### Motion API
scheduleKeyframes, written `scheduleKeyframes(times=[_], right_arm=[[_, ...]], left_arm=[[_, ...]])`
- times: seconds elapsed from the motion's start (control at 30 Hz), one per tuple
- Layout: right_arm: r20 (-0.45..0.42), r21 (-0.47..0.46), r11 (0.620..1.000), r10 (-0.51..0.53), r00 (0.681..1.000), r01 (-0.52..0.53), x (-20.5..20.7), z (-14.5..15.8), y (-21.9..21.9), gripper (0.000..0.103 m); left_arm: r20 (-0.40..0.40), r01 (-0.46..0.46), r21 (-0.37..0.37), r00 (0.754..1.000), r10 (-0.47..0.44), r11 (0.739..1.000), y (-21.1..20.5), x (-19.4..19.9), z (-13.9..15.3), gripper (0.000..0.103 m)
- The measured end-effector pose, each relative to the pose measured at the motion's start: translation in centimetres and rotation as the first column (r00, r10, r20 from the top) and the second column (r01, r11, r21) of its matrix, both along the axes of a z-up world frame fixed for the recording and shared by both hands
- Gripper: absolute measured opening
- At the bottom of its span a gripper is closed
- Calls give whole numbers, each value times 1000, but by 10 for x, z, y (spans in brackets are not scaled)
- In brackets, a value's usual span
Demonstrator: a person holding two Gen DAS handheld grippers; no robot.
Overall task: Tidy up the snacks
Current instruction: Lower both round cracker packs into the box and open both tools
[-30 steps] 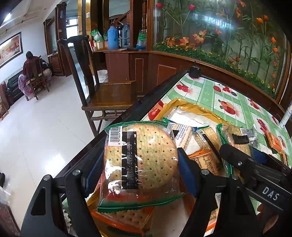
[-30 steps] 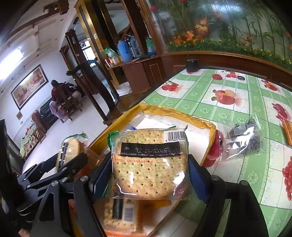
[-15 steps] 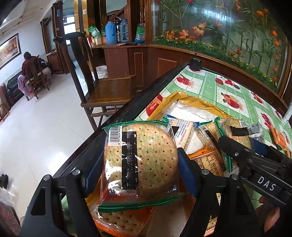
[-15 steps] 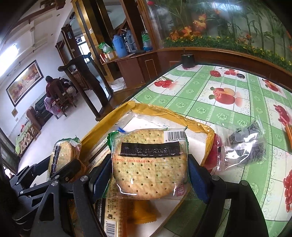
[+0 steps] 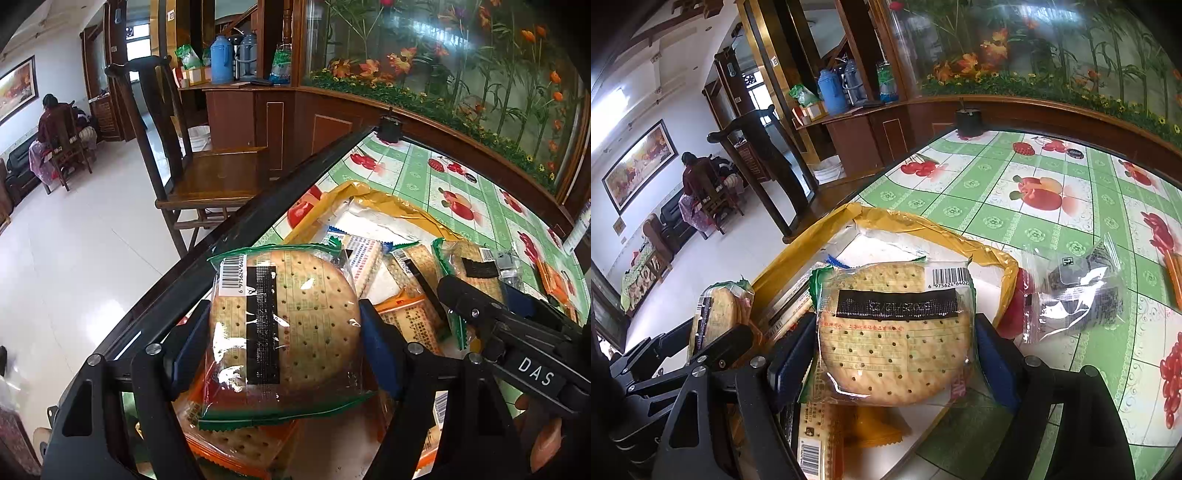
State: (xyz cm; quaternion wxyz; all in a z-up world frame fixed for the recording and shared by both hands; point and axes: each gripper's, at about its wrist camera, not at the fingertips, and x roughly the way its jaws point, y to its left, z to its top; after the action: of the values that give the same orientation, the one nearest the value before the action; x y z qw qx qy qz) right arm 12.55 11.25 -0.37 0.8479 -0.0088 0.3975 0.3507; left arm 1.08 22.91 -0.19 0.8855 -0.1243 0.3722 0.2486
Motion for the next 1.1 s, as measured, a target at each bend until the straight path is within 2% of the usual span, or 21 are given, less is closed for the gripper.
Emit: scheduleKeyframes(times=[0.73, 0.9, 1.1], right_arm=[[-4, 11, 1000, 8, 1000, -8, -9, 5, -4, 89], [3, 28, 1000, -9, 1000, 9, -12, 10, -15, 89], [3, 47, 998, -50, 999, 50, -16, 13, -41, 89]], left_arm=[[1, 97, 9, 995, -98, 995, -31, -19, 1, 77], [6, 109, 3, 994, -109, 994, -32, -19, 1, 82], [4, 116, -1, 993, -116, 993, -36, -20, 1, 83]])
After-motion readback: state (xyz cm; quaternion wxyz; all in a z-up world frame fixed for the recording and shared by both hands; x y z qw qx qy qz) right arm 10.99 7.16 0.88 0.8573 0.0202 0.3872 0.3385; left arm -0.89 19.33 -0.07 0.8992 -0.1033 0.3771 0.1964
